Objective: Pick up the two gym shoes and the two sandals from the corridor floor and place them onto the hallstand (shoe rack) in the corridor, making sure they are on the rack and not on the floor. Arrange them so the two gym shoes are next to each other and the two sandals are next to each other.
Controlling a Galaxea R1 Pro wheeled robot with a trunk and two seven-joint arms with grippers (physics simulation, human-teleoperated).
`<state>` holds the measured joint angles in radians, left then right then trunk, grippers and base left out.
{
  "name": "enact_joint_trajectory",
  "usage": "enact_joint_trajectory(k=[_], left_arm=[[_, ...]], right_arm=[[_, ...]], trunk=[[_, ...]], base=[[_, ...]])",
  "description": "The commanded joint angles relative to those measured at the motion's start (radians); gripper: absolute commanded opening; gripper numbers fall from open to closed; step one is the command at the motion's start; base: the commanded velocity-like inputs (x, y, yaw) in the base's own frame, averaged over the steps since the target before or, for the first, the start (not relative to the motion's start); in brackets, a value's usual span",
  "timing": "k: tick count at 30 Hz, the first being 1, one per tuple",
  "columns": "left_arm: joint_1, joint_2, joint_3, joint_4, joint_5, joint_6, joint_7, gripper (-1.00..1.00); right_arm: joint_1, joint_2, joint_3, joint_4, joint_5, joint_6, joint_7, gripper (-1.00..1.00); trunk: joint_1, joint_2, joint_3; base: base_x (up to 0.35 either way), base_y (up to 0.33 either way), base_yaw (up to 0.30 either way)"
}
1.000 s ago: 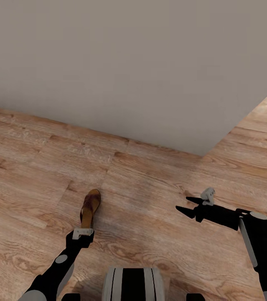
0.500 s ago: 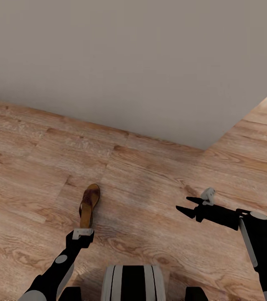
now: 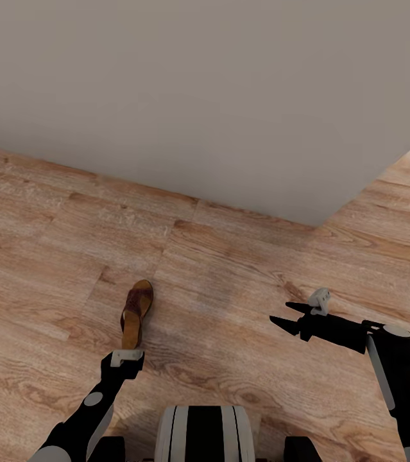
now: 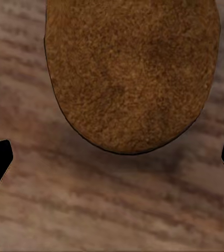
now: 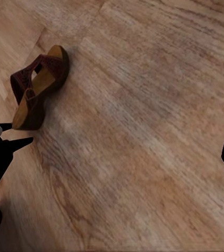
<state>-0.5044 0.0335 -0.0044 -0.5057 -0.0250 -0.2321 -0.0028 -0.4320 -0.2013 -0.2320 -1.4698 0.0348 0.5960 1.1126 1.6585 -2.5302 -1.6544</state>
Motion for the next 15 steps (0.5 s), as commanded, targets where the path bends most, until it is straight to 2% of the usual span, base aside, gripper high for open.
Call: enact_joint_trajectory(k=[1,5,15], left_arm=[[0.0,0.0,-0.001,0.001,-0.003,-0.005,0.0,1.0],[0.0,0.0,0.0,0.001,-0.003,-0.009,0.0,1.0],[0.0,0.0,0.0,0.001,-0.003,-0.009,0.0,1.0]], right_arm=[[-0.001,0.0,-0.001,-0.001,0.004,0.007,0.006,1.0],[-0.001,0.0,-0.001,-0.001,0.004,0.007,0.006,1.0],[-0.001,0.0,-0.001,0.0,0.004,0.007,0.006,1.0]], trunk=[[0.0,0.0,-0.002],[0.0,0.0,-0.007],[0.0,0.0,-0.009]], base=[[0.171,0.0,0.0],[0.148,0.0,0.0],[0.021,0.0,0.0]])
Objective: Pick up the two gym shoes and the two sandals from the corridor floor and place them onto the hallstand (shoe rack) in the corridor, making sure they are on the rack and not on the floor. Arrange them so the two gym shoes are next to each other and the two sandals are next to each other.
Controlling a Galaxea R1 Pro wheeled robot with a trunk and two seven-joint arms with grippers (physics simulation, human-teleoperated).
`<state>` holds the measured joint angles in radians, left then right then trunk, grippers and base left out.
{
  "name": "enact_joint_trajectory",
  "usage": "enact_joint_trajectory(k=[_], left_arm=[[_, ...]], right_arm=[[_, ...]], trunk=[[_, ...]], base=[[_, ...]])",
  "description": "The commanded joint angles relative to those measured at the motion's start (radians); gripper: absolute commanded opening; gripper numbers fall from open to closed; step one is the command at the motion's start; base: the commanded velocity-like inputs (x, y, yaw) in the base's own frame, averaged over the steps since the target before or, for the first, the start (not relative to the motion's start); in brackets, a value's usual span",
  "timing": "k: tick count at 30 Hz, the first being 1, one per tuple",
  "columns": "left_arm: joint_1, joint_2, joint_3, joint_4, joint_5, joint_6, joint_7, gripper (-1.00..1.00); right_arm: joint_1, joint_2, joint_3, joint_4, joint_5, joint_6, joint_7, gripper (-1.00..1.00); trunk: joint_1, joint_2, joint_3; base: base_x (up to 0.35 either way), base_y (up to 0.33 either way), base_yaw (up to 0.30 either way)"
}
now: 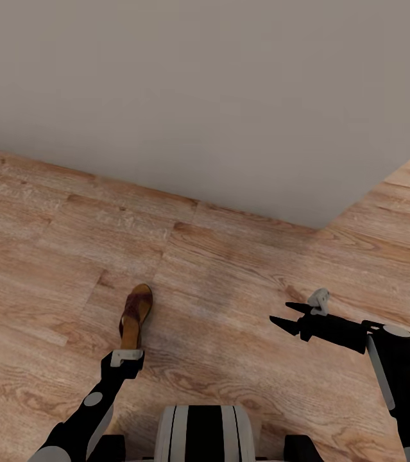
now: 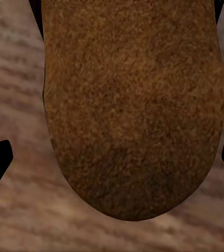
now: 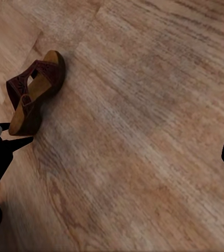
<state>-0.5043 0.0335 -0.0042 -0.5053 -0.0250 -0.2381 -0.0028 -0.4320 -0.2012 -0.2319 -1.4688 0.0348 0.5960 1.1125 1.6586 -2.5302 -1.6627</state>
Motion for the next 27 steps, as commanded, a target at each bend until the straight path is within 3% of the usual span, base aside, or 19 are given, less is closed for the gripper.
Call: enact_joint_trajectory(k=[1,20,21,27], left_arm=[[0.0,0.0,0.0,0.001,-0.003,-0.003,0.0,1.0],[-0.001,0.0,-0.004,0.001,-0.001,-0.003,0.0,1.0],[-0.001,0.0,-0.004,0.001,-0.001,-0.002,-0.001,-1.0],[-0.003,-0.001,-0.004,-0.001,-0.001,-0.001,-0.002,-1.0]], right_arm=[[-0.001,0.0,-0.001,-0.001,0.004,0.007,0.006,1.0],[-0.001,0.0,0.0,-0.001,0.004,0.007,0.006,1.0],[-0.001,0.0,-0.001,-0.001,0.004,0.007,0.006,1.0],[-0.001,0.0,0.0,-0.001,0.004,0.007,0.006,1.0]], trunk=[[0.0,0.0,0.0],[0.0,0.0,0.0],[0.0,0.0,0.0],[0.0,0.0,0.0]], base=[[0.055,0.0,0.0],[0.026,0.0,0.0],[0.0,0.0,0.0],[0.0,0.0,0.0]])
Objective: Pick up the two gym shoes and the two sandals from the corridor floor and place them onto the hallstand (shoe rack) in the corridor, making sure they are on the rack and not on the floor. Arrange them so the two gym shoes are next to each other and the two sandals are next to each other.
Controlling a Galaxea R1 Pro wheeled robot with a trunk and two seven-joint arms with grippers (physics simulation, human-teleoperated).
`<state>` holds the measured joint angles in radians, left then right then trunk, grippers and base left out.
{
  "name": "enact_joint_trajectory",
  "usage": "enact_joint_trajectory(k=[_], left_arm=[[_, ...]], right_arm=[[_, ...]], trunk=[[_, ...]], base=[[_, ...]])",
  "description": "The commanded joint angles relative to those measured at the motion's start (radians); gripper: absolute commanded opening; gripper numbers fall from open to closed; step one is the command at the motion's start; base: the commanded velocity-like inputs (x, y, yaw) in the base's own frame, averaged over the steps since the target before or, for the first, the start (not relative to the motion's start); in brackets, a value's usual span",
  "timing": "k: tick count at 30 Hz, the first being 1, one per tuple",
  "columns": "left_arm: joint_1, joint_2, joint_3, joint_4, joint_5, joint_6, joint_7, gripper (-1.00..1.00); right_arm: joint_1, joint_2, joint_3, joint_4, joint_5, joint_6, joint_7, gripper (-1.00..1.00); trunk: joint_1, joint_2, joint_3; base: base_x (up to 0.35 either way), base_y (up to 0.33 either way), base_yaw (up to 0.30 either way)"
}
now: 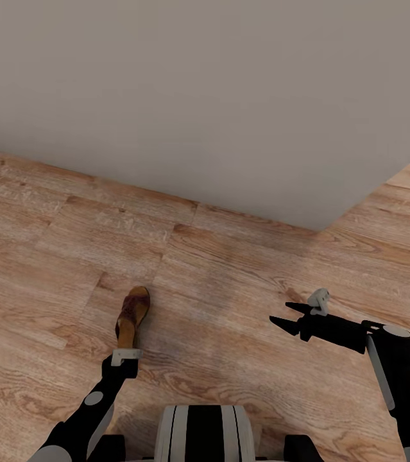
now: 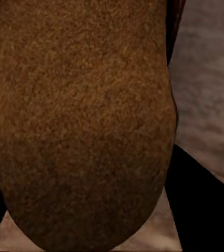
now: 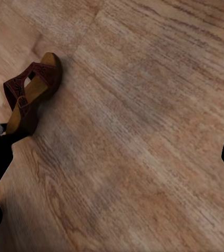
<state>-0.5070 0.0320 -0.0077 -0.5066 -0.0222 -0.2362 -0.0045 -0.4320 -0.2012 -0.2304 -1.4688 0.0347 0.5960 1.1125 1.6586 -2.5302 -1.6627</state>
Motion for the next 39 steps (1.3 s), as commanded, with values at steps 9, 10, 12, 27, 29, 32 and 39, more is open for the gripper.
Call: enact_joint_trajectory(k=[9,10,12,27,29,32,39], left_arm=[[0.0,0.002,0.004,0.0,-0.004,-0.007,0.0,-1.0],[0.0,0.002,0.004,0.0,-0.004,-0.007,0.0,-1.0],[0.001,0.003,0.004,0.0,-0.004,-0.007,0.0,-1.0],[0.002,0.003,0.005,-0.001,-0.004,-0.008,-0.008,-1.0],[0.003,0.003,0.005,-0.001,-0.004,-0.008,-0.008,-1.0],[0.002,0.003,0.005,-0.001,-0.004,-0.008,-0.009,-1.0],[0.002,0.003,0.006,-0.001,-0.004,-0.008,-0.009,-1.0]], right_arm=[[0.0,0.0,-0.001,-0.001,0.004,0.007,0.006,1.0],[0.0,0.0,-0.001,-0.001,0.004,0.007,0.006,1.0],[-0.001,0.0,-0.001,-0.001,0.004,0.007,0.006,1.0],[-0.001,0.003,-0.002,-0.002,0.004,0.006,0.006,1.0],[-0.001,0.005,-0.001,-0.002,0.004,0.006,0.006,1.0],[-0.001,0.006,-0.002,-0.002,0.004,0.005,0.006,1.0],[-0.001,0.006,-0.003,-0.001,0.005,0.005,0.006,1.0]], trunk=[[0.0,0.0,0.0],[0.0,0.0,0.0],[0.0,0.0,0.0],[-0.004,0.002,0.03],[-0.005,0.002,0.038],[-0.006,0.003,0.05],[-0.009,0.004,0.077]], base=[[0.0,0.0,0.0],[0.0,0.0,0.0],[0.0,0.0,0.0],[0.0,0.0,0.0],[0.0,0.0,0.0],[0.0,0.0,0.0],[0.0,0.0,0.0]])
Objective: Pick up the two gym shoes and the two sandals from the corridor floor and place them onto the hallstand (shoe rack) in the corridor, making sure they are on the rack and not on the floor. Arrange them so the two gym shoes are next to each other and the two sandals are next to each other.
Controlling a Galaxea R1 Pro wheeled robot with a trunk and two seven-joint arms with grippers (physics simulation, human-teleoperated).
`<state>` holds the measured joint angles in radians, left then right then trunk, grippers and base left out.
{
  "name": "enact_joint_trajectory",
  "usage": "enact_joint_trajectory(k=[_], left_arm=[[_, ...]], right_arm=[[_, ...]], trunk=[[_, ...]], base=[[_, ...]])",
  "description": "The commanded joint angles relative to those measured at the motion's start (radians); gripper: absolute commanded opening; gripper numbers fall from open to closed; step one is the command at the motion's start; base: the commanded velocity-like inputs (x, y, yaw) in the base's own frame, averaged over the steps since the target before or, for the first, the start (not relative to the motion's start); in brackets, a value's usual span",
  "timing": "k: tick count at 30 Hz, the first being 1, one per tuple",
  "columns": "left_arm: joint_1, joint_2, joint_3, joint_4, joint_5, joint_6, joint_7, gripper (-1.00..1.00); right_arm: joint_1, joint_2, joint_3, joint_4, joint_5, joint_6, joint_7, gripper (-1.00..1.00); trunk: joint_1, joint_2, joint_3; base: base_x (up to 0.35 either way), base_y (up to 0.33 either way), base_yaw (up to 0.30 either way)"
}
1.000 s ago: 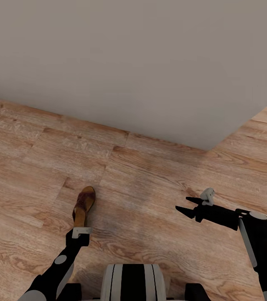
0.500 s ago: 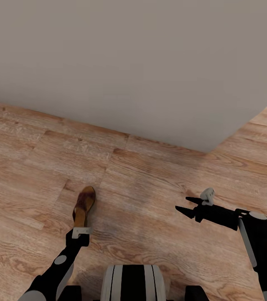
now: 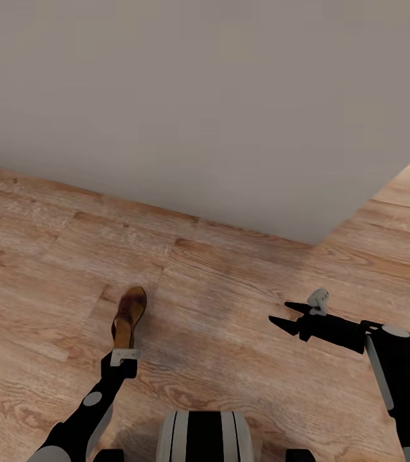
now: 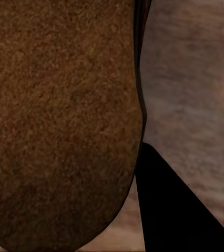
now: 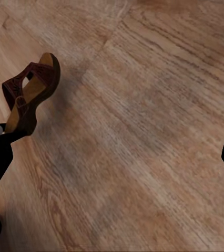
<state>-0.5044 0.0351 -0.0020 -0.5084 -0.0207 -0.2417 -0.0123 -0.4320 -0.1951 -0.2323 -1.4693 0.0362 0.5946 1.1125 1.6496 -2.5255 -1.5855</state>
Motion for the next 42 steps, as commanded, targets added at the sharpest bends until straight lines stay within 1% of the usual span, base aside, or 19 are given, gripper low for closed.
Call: enact_joint_trajectory(k=[1,9,12,15,19,24,26,28,31,32,33,34,36,37,39,40,41,42], left_arm=[[0.0,0.001,0.0,0.001,-0.006,-0.002,-0.002,-1.0],[-0.001,0.009,-0.005,0.001,-0.007,0.005,0.0,-1.0],[0.004,0.01,-0.006,0.002,-0.01,0.002,0.008,-1.0],[0.027,0.013,-0.005,0.003,-0.009,-0.002,0.014,-1.0],[0.064,0.011,-0.004,0.007,-0.009,-0.003,0.015,-1.0],[0.097,0.014,-0.001,0.012,-0.008,-0.005,0.015,-1.0],[0.107,0.013,0.006,0.011,-0.008,-0.01,0.015,-1.0],[0.114,0.01,0.015,0.009,-0.008,-0.03,0.015,-1.0],[0.117,0.008,0.019,0.012,-0.008,-0.043,0.015,-1.0],[0.118,0.008,0.02,0.012,-0.008,-0.047,0.015,-1.0],[0.118,0.008,0.021,0.012,-0.008,-0.048,0.015,-1.0],[0.119,0.008,0.021,0.01,-0.008,-0.05,0.015,-1.0],[0.12,0.009,0.022,0.007,-0.007,-0.052,0.015,-1.0],[0.12,0.009,0.022,0.007,-0.007,-0.052,0.015,-1.0],[0.121,0.01,0.022,0.006,-0.007,-0.052,0.015,-1.0],[0.121,0.01,0.022,0.006,-0.007,-0.053,0.016,-1.0],[0.121,0.01,0.022,0.006,-0.007,-0.053,0.016,-1.0],[0.121,0.01,0.023,0.006,-0.007,-0.053,0.015,-1.0]], right_arm=[[-0.001,0.0,-0.002,-0.001,0.004,0.007,0.006,1.0],[-0.001,-0.004,-0.004,-0.001,0.006,0.007,0.006,1.0],[0.0,0.0,-0.003,0.0,0.007,0.007,0.001,1.0],[-0.001,0.004,-0.001,0.001,0.009,0.007,0.0,1.0],[0.0,0.004,-0.002,0.007,0.012,0.007,0.0,1.0],[0.001,-0.004,-0.011,0.036,0.011,0.005,-0.003,1.0],[0.001,-0.005,-0.028,0.038,0.01,0.004,-0.004,1.0],[0.001,-0.007,-0.062,0.036,0.01,0.004,-0.004,1.0],[0.001,-0.007,-0.102,0.036,0.012,0.001,-0.004,1.0],[0.001,-0.008,-0.124,0.041,0.018,-0.005,-0.003,1.0],[0.001,-0.008,-0.136,0.043,0.023,-0.011,-0.004,1.0],[0.001,-0.008,-0.161,0.05,0.04,-0.028,-0.004,1.0],[0.004,-0.004,-0.212,0.064,0.095,-0.081,-0.004,1.0],[0.006,-0.002,-0.225,0.068,0.111,-0.097,-0.004,1.0],[0.018,0.005,-0.273,0.091,0.172,-0.161,-0.007,1.0],[0.022,0.006,-0.284,0.101,0.184,-0.177,-0.009,1.0],[0.031,0.008,-0.307,0.128,0.202,-0.208,-0.015,1.0],[0.035,0.009,-0.319,0.145,0.208,-0.223,-0.02,1.0]], trunk=[[-0.001,0.0,0.003],[-0.004,0.002,0.034],[-0.005,0.003,0.046],[-0.007,0.003,0.058],[-0.009,0.004,0.074],[-0.011,0.005,0.099],[-0.012,0.006,0.11],[-0.013,0.006,0.12],[-0.014,0.007,0.136],[-0.014,0.007,0.141],[-0.015,0.008,0.147],[-0.015,0.008,0.152],[-0.016,0.008,0.163],[-0.017,0.008,0.168],[-0.018,0.009,0.179],[-0.018,0.009,0.184],[-0.019,0.009,0.19],[-0.019,0.01,0.195]], base=[[0.0,0.0,0.0],[0.0,0.0,0.0],[0.0,0.0,0.0],[0.0,0.0,0.0],[0.0,0.0,-0.06],[0.0,0.0,-0.183],[0.0,0.0,-0.188],[0.0,0.0,-0.174],[0.0,0.0,-0.161],[0.0,0.0,-0.153],[0.0,0.0,-0.151],[0.0,0.0,-0.148],[0.0,0.0,-0.145],[0.0,0.0,-0.144],[0.0,0.0,-0.137],[0.0,0.0,-0.132],[0.0,0.0,-0.127],[0.0,0.0,-0.125]])
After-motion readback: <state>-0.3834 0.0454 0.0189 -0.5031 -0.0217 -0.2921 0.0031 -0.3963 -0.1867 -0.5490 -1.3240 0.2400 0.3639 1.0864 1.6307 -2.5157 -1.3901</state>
